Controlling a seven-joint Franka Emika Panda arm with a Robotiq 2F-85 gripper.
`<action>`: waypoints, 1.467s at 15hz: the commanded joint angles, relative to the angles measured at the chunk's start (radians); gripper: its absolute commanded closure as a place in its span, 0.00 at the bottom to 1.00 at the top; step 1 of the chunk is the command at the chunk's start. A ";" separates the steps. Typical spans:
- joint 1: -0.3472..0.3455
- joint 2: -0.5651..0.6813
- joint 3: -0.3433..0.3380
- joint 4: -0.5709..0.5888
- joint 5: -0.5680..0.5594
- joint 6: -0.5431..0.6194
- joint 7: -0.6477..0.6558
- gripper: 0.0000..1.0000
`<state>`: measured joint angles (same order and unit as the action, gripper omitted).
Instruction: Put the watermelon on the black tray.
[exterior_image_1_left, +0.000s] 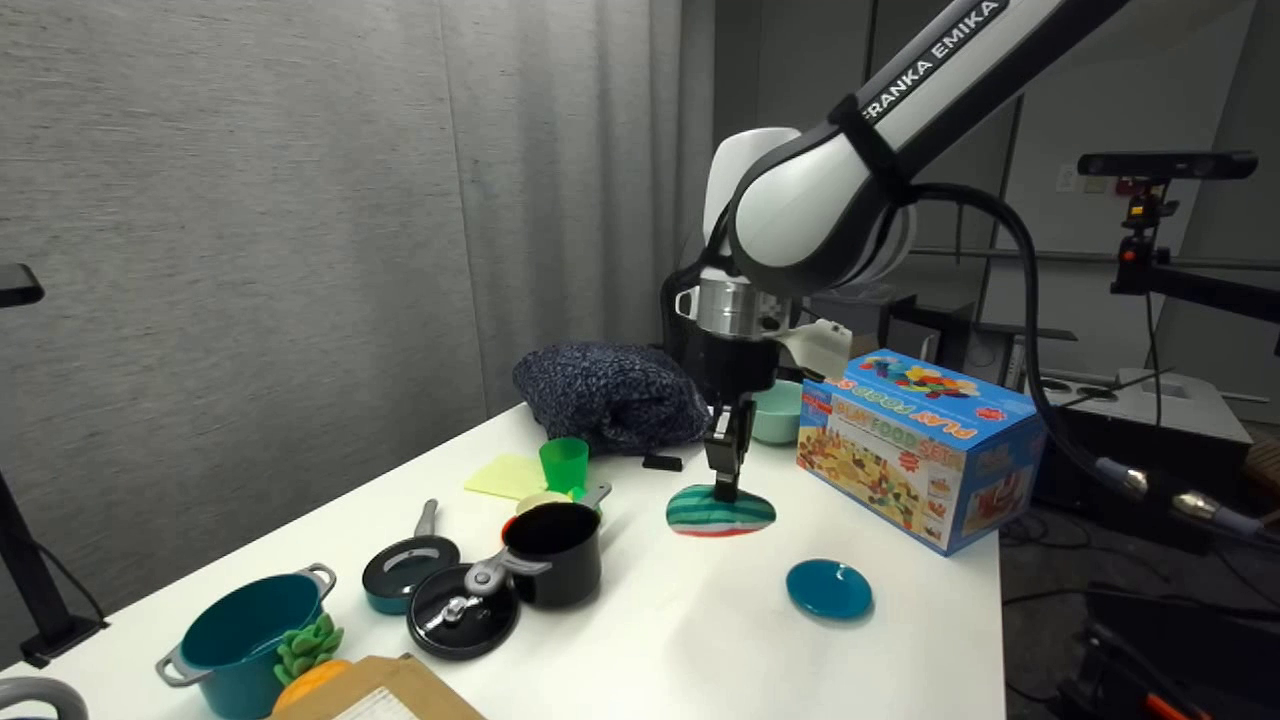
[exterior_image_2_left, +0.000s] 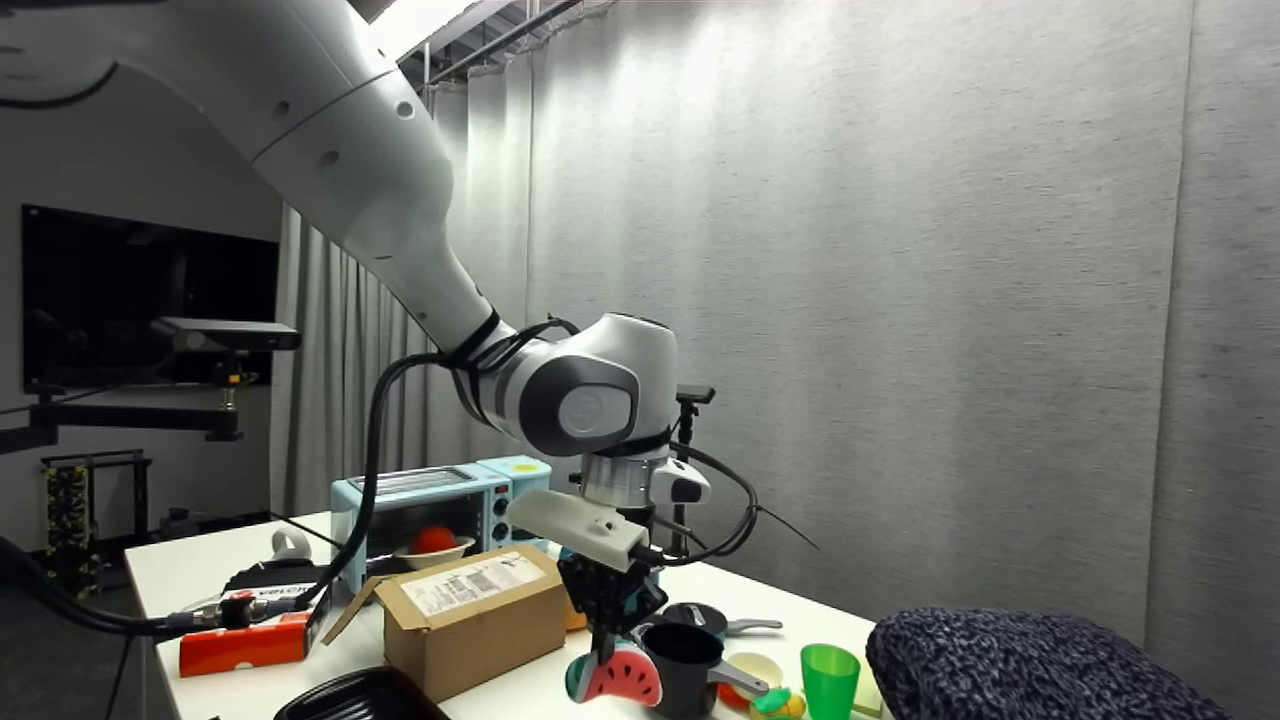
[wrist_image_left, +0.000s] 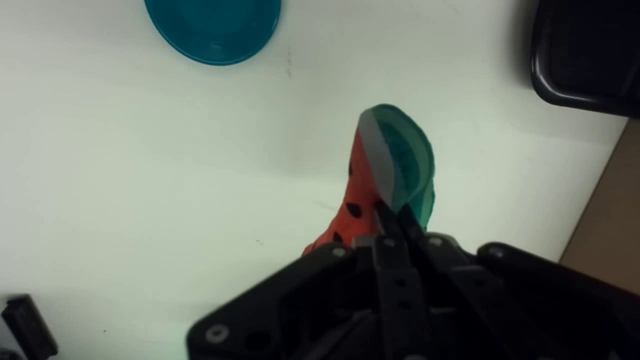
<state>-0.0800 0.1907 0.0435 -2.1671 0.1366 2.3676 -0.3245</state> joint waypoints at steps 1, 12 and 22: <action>0.002 -0.007 -0.011 0.001 0.003 -0.012 -0.012 0.96; 0.036 0.008 0.023 -0.023 -0.004 0.015 -0.023 0.99; 0.158 0.021 0.180 -0.079 -0.007 -0.049 -0.204 0.99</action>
<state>0.0564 0.2127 0.1988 -2.2338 0.1360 2.3507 -0.4516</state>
